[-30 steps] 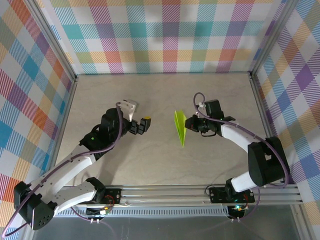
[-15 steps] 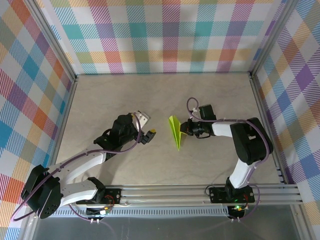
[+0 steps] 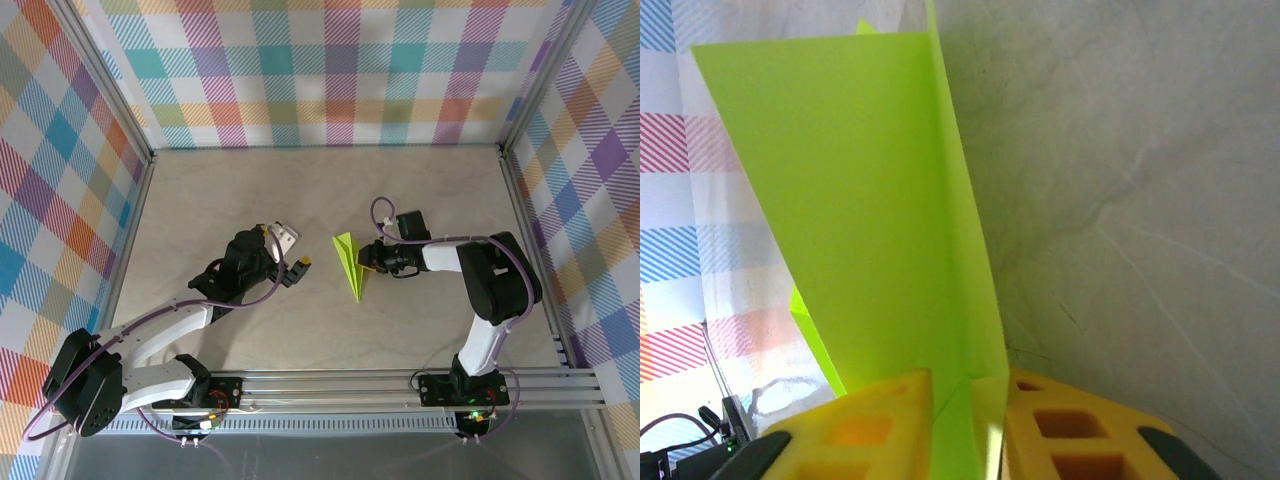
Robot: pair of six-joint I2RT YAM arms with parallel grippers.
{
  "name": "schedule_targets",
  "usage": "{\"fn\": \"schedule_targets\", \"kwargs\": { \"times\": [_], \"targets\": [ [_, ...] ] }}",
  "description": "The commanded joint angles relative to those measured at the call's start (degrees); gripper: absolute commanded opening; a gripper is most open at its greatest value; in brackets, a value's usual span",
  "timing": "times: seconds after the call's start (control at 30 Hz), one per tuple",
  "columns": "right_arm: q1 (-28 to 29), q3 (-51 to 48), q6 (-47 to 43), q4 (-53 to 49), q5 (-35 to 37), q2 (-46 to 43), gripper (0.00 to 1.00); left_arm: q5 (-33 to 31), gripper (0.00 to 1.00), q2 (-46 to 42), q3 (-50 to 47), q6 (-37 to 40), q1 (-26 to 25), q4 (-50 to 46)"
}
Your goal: Fold a paper plane with a square sheet of paper (fold left side to right side)
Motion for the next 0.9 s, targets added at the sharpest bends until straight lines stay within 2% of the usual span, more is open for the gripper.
{"fn": "schedule_targets", "kwargs": {
  "times": [0.0,0.23,0.4,0.57,0.7,0.87],
  "targets": [
    [-0.34,0.62,-2.39,-1.51,0.05,-2.64,0.28,-0.76,1.0,-0.37,0.07,0.97,0.52,2.07],
    [-0.34,1.67,-5.66,-9.34,5.61,-6.17,0.36,-0.94,1.0,-0.38,0.24,0.97,0.52,1.77],
    [-0.15,2.28,-6.88,-14.85,7.83,-9.58,0.36,-1.04,1.0,-0.69,0.25,0.9,0.52,1.72],
    [0.76,3.77,-6.69,-19.95,6.08,-11.34,0.35,-1.12,1.0,-0.7,0.37,0.88,0.52,1.76],
    [0.62,3.57,-6.32,-19.37,5.38,-10.58,0.34,-0.91,1.0,-0.92,0.34,0.86,0.53,1.64],
    [0.04,4.96,-6.87,-18.54,-0.47,-6.63,0.34,-0.72,1.0,-0.69,0.42,0.62,0.52,1.47]
  ]
}}
